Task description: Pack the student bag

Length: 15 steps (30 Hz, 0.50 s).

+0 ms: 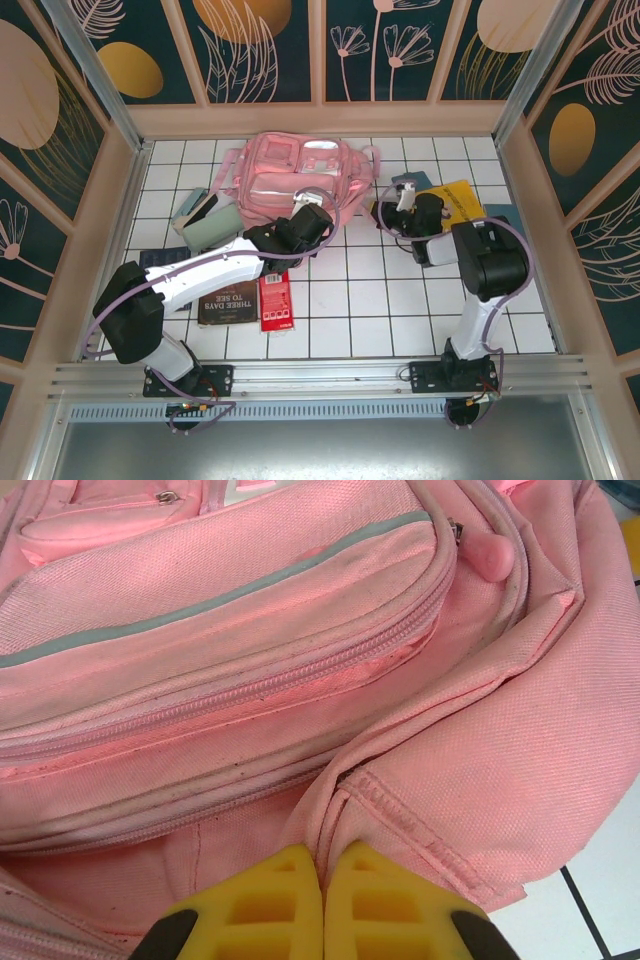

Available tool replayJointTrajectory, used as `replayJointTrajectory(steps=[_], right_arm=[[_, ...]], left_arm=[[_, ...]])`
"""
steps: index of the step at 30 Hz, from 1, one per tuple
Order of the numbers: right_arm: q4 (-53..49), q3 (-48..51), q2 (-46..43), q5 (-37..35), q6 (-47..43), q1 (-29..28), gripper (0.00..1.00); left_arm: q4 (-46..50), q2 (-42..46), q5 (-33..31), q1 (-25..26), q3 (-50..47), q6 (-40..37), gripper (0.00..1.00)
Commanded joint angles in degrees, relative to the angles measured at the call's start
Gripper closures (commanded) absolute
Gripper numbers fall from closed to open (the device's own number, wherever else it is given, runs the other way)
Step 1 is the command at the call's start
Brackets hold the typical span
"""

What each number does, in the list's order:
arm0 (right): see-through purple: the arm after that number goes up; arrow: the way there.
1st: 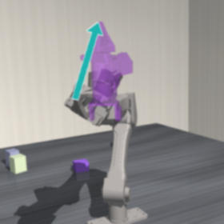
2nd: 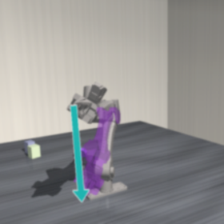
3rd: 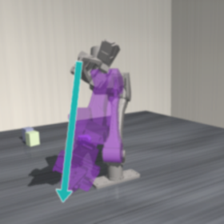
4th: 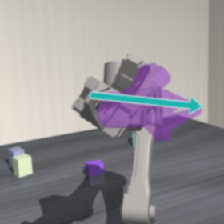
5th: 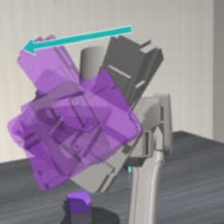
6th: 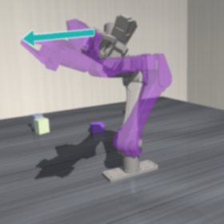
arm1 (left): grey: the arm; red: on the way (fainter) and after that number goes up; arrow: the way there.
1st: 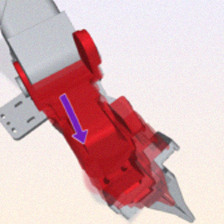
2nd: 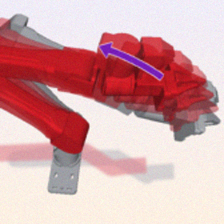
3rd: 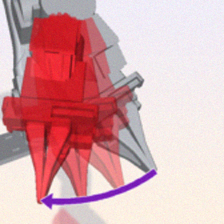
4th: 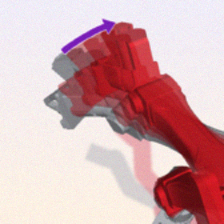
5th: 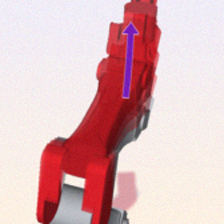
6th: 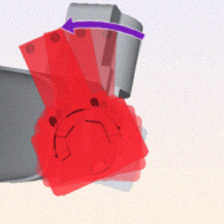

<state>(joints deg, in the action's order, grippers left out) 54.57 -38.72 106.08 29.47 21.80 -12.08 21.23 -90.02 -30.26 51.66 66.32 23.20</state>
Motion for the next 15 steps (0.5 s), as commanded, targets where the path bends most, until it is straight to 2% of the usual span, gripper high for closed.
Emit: replayJointTrajectory(steps=[1, 4, 9, 13, 15], right_arm=[[-0.78, 1.67, -3.09, -1.99, -1.29, 0.02, 1.00], [1.95, 2.71, -3.83, -3.18, -2.77, -0.16, 1.00], [2.36, 3.06, -6.03, -5.83, -10.82, -1.85, 0.75], [1.94, 1.75, -5.88, -3.87, -12.93, -2.17, 0.58], [2.20, 0.84, -4.98, -2.46, -13.19, -2.20, 0.55]], left_arm=[[-2.01, 2.60, -2.70, -0.60, 0.29, 1.11, 1.00], [-1.01, 3.62, -3.47, -0.60, 1.07, -0.31, 1.00], [1.38, 7.41, -4.64, -0.59, 1.75, -1.62, 1.00], [2.73, 10.61, -4.87, -0.62, 1.53, -2.63, 1.00], [2.76, 11.50, -5.13, -0.60, 1.43, -3.00, 1.00]])
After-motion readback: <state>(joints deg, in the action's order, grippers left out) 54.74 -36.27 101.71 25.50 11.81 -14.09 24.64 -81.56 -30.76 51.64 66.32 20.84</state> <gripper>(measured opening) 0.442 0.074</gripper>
